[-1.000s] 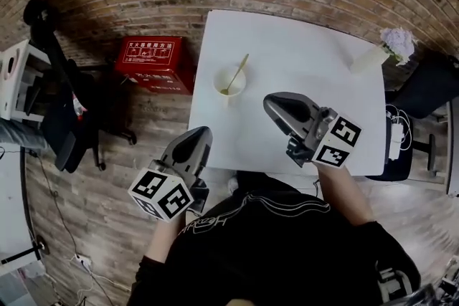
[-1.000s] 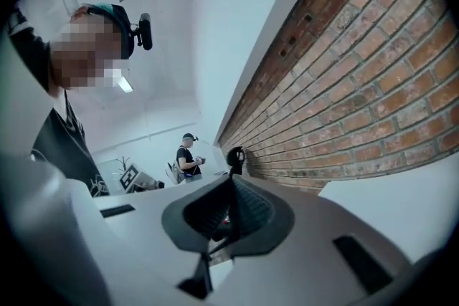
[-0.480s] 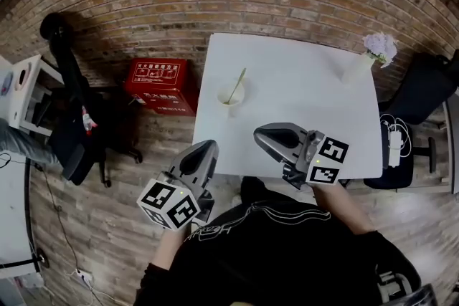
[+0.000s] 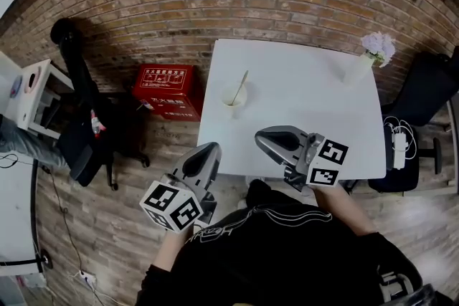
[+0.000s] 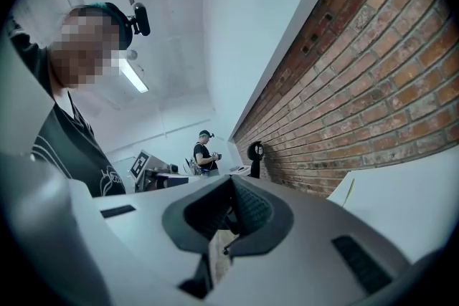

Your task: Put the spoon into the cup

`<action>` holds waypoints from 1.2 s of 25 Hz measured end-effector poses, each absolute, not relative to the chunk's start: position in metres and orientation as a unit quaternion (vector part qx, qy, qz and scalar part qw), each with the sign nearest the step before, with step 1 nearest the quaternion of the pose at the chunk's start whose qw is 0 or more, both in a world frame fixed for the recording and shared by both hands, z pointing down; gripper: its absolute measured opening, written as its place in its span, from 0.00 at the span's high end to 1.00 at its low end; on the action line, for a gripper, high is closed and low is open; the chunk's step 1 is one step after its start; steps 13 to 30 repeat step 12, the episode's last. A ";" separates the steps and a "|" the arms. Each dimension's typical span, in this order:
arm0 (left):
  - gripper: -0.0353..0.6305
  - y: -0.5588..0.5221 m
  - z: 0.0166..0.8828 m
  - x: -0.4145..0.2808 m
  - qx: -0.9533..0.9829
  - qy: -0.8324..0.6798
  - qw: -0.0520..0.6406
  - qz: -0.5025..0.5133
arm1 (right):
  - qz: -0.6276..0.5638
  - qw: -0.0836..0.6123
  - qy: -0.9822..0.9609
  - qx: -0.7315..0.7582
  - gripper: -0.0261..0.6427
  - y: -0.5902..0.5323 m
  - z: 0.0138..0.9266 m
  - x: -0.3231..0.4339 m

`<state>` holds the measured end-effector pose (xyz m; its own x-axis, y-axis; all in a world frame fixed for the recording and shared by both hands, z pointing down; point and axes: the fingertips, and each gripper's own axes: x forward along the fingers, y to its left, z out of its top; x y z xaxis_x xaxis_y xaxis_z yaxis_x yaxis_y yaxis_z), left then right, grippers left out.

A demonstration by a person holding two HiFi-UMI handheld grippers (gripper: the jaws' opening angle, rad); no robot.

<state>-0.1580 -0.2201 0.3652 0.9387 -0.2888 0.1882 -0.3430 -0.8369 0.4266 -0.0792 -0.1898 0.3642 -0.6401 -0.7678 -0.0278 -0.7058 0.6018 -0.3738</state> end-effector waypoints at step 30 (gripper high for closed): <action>0.94 -0.218 0.363 -0.162 0.960 -0.162 0.221 0.058 | -0.159 0.091 0.889 -0.419 0.97 -0.187 0.365 -0.080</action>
